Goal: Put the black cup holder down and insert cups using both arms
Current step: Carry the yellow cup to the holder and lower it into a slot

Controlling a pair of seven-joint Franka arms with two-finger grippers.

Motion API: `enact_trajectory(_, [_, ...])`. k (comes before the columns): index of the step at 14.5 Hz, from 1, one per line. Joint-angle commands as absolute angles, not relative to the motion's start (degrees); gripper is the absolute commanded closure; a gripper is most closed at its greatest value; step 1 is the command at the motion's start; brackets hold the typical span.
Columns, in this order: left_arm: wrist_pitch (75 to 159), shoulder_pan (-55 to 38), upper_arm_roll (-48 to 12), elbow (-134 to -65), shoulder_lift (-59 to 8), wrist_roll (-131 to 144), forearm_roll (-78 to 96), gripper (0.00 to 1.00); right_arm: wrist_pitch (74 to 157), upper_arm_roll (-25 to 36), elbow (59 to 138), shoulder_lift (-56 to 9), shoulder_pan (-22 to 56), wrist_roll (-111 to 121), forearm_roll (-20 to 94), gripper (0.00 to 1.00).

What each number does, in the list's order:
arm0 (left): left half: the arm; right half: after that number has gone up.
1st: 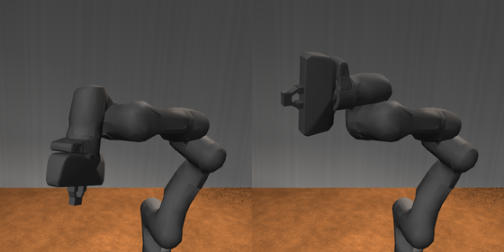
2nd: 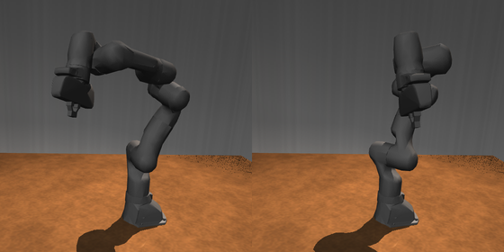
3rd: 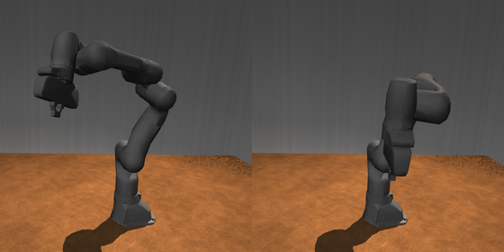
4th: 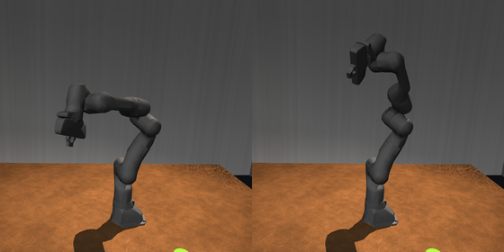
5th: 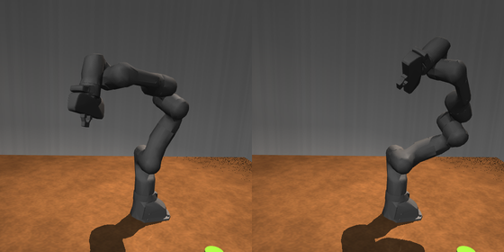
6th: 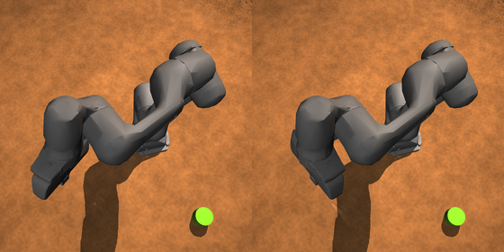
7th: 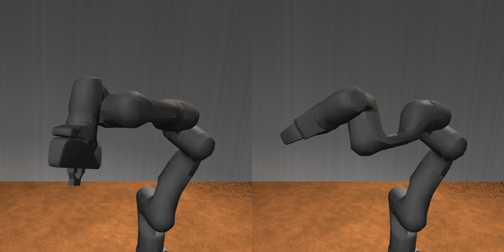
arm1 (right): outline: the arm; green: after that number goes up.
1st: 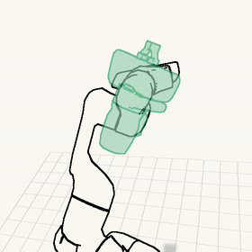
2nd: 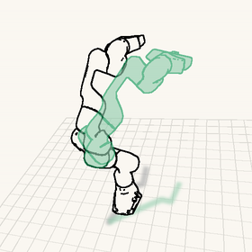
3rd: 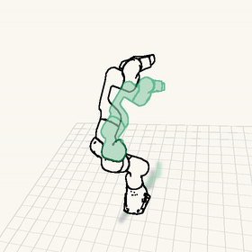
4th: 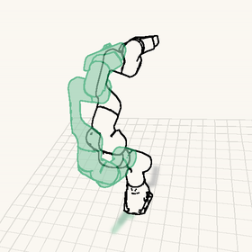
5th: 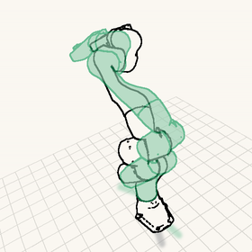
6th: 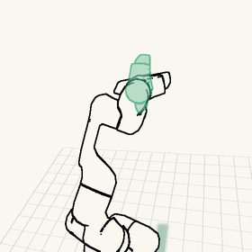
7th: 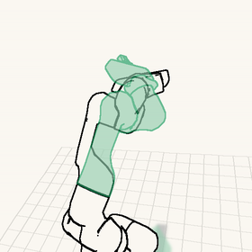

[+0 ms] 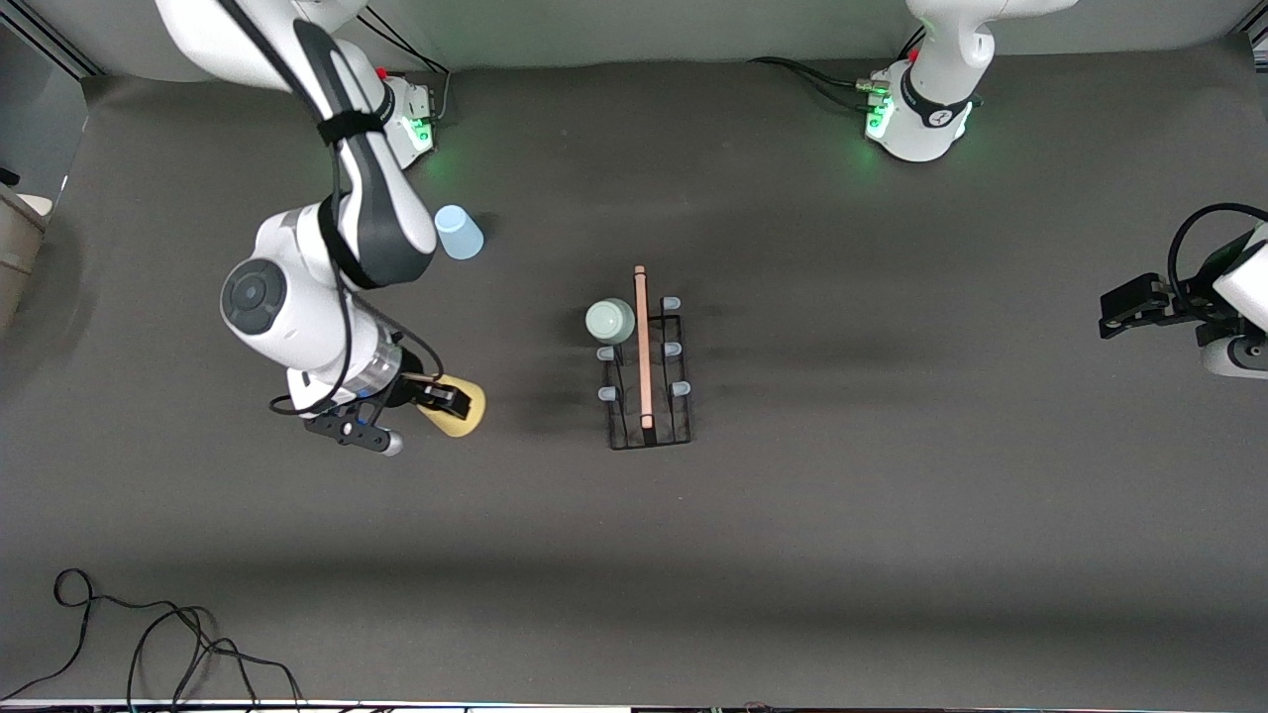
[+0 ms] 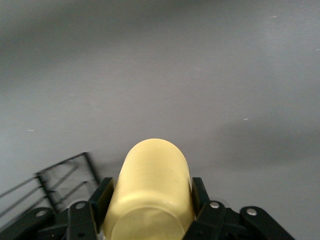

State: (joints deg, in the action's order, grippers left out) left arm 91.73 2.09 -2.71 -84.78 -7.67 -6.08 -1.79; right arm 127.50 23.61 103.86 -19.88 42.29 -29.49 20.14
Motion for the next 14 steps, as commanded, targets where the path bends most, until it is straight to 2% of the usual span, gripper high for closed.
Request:
enact_trajectory(1, [90.1, 2.2, -2.7, -83.0, -8.3, -5.4, -1.8, 0.0, 126.1, 23.8, 99.0, -22.6, 46.0, -37.3, 21.2, 1.0])
enact_trajectory(7, [90.2, 2.2, -2.6, -82.9, -8.4, -5.4, -1.8, 0.0, 126.2, 23.8, 88.5, -29.5, 51.8, -52.3, 21.1, 1.0])
enact_trajectory(11, [90.0, 2.2, -2.5, -83.4, -9.5, -5.4, -2.1, 0.0, 126.7, 23.9, 86.7, -34.1, 54.8, -56.2, 20.2, 1.0])
enact_trajectory(14, [90.0, 2.5, -2.4, -82.5, -9.6, -6.2, -2.5, 0.0, 127.7, 23.9, 86.8, -35.2, 55.5, -56.7, 20.1, 1.0])
